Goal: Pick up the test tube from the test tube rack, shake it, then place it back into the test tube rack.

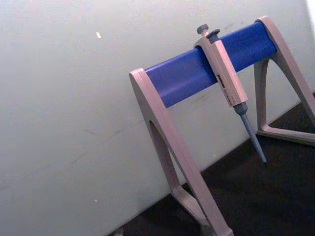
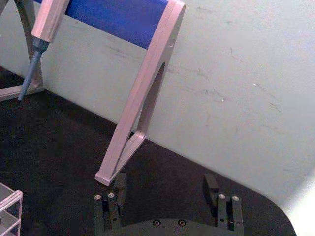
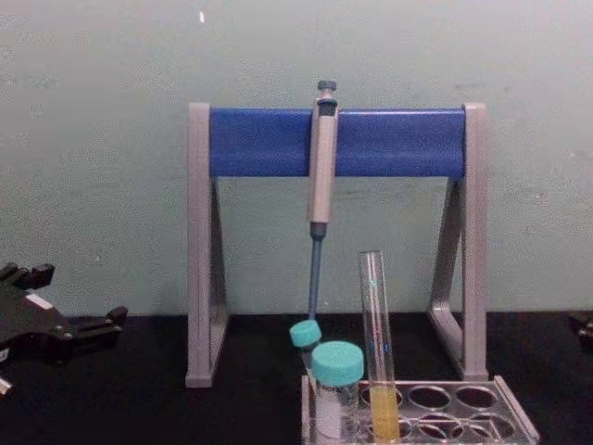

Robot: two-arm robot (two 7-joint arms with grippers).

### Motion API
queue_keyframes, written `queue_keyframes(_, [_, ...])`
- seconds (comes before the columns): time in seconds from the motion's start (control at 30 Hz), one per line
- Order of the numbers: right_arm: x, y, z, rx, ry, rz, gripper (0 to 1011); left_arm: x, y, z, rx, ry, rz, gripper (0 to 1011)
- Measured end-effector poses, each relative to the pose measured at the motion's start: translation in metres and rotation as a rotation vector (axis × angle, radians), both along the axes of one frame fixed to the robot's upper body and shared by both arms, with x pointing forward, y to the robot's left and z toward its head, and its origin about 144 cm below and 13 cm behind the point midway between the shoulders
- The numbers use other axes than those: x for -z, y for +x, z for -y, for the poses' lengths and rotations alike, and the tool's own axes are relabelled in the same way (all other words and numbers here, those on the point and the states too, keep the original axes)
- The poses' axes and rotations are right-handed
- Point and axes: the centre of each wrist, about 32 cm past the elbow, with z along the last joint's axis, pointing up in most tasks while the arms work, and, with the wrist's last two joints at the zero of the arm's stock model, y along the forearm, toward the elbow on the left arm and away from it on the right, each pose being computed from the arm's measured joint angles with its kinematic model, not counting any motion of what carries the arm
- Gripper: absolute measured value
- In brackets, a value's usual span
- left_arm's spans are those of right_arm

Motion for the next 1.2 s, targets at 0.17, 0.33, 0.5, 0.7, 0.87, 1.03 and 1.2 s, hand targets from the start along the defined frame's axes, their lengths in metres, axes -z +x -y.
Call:
queue_keyframes(0.17, [0.0000,0.0000,0.0000,0.000,0.000,0.000,1000,0.0000,0.0000,0.0000,0.000,0.000,0.000,1001])
queue_keyframes(0.33, [0.0000,0.0000,0.0000,0.000,0.000,0.000,1000,0.0000,0.0000,0.0000,0.000,0.000,0.000,1001])
queue_keyframes(0.5, [0.0000,0.0000,0.0000,0.000,0.000,0.000,1000,0.0000,0.0000,0.0000,0.000,0.000,0.000,1001])
queue_keyframes(0.7, [0.0000,0.0000,0.0000,0.000,0.000,0.000,1000,0.0000,0.0000,0.0000,0.000,0.000,0.000,1001])
queue_keyframes(0.87, [0.0000,0.0000,0.0000,0.000,0.000,0.000,1000,0.0000,0.0000,0.0000,0.000,0.000,0.000,1001])
queue_keyframes(1.03, [-0.0002,0.0000,0.0004,-0.007,0.004,-0.003,1000,0.0000,0.0000,0.0000,0.000,0.000,0.000,1001])
queue_keyframes(1.2, [-0.0027,-0.0035,0.0011,-0.031,0.030,-0.009,1000,0.0000,0.0000,0.0000,0.000,0.000,0.000,1001])
